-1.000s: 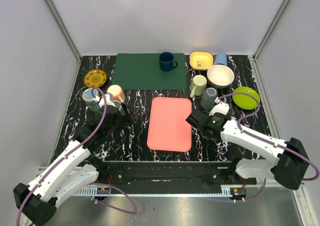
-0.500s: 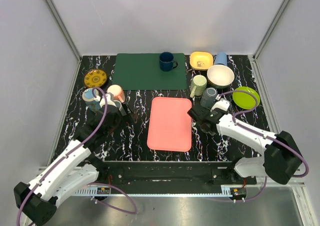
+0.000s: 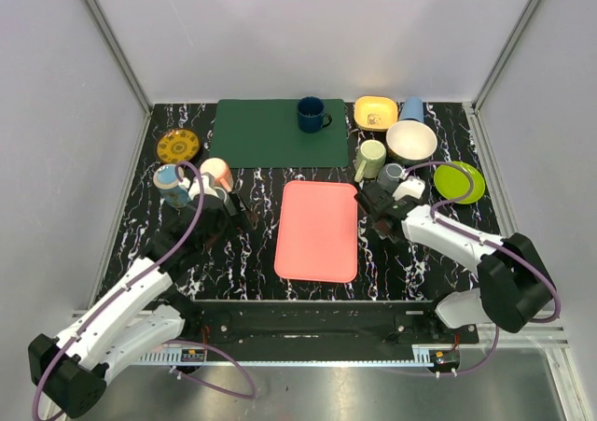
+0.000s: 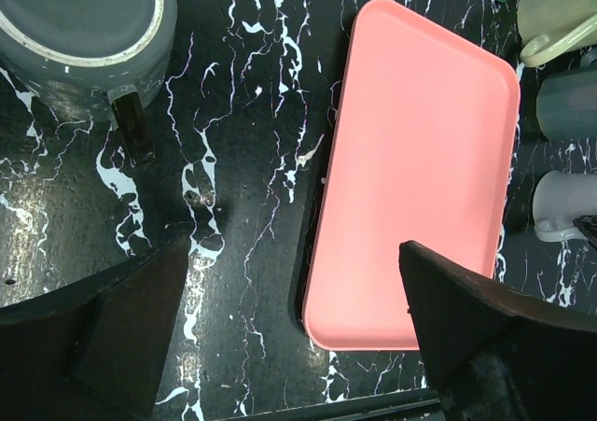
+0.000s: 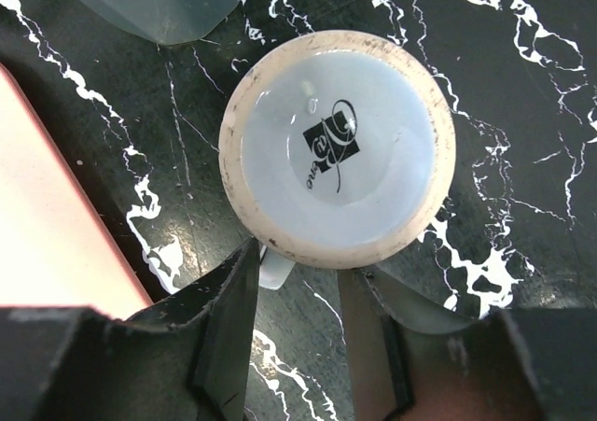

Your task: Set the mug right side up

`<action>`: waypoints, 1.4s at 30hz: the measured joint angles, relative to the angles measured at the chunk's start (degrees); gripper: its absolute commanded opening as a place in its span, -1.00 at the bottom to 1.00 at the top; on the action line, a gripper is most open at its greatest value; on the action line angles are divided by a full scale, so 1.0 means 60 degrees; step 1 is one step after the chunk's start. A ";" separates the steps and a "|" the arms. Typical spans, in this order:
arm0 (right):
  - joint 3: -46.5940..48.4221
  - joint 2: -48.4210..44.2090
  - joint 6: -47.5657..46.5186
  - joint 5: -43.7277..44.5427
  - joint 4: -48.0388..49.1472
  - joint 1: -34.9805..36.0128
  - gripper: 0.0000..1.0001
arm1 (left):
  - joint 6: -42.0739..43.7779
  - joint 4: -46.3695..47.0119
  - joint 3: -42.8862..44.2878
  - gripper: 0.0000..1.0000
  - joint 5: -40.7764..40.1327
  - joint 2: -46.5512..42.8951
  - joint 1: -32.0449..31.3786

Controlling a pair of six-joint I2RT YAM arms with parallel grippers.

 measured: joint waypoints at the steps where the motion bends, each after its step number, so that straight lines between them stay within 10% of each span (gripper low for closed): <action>1: 0.0000 0.0033 -0.0087 -0.0025 0.0069 -0.0033 -0.21 | -0.0004 0.0000 -0.0007 0.93 0.0004 0.0022 0.0000; 12: -0.0153 0.0051 -0.0404 -0.0280 0.0725 -0.0178 -1.00 | -0.0066 0.0109 -0.0135 0.91 0.0015 0.0215 0.0000; 42: 0.0459 -0.5690 -0.2539 -0.4251 0.1253 0.0412 -1.00 | 0.0080 0.2594 -0.0379 0.98 0.1774 -0.1231 0.0000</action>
